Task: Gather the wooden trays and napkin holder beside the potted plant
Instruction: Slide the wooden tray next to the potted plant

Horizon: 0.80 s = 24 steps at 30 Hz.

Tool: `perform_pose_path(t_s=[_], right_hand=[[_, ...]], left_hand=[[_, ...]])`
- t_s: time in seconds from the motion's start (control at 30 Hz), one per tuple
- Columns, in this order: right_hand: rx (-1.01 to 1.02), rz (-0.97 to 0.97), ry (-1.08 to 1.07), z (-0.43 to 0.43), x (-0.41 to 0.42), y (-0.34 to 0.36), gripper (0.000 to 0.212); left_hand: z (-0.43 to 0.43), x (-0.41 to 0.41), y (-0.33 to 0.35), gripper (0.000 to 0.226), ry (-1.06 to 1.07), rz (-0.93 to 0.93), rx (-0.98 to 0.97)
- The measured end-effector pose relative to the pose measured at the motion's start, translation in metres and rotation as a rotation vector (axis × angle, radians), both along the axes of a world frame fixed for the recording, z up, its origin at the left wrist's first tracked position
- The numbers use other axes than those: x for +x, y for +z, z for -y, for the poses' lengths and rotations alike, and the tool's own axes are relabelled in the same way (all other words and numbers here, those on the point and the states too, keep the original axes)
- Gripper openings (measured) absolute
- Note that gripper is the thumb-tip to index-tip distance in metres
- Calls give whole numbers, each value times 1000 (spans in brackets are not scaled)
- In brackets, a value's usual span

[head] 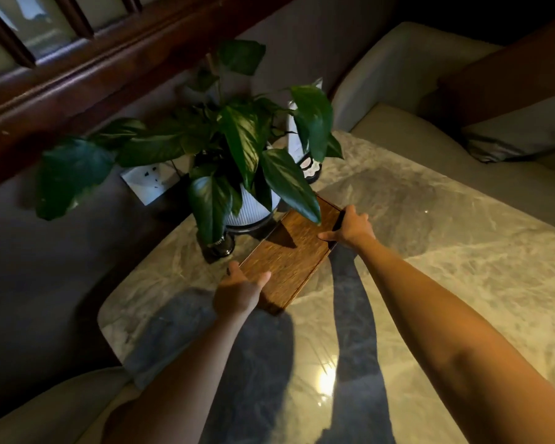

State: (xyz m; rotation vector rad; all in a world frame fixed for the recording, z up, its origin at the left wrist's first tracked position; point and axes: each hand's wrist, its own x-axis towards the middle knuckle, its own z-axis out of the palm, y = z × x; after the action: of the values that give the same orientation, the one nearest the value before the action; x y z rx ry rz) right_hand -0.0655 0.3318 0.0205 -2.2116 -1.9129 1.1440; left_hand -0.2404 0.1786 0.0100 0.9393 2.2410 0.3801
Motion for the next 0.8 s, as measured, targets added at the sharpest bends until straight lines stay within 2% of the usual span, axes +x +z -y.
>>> perform_pose_path(t_s=[0.37,0.6,0.7,0.8], right_hand=[[0,35,84,-17,-17,-8,84],[66,21,164,-3,-10,-11,76],[164,24,174,10,1,-8,69],[282,55,208,25,15,1,69]], left_hand=[[-7,-10,-7,75,-30,-75,-44],[-1,-8,-5,66,3,-49,42],[2,-4,-1,61,-5,-139,49],[7,5,8,53,-70,-327,61]])
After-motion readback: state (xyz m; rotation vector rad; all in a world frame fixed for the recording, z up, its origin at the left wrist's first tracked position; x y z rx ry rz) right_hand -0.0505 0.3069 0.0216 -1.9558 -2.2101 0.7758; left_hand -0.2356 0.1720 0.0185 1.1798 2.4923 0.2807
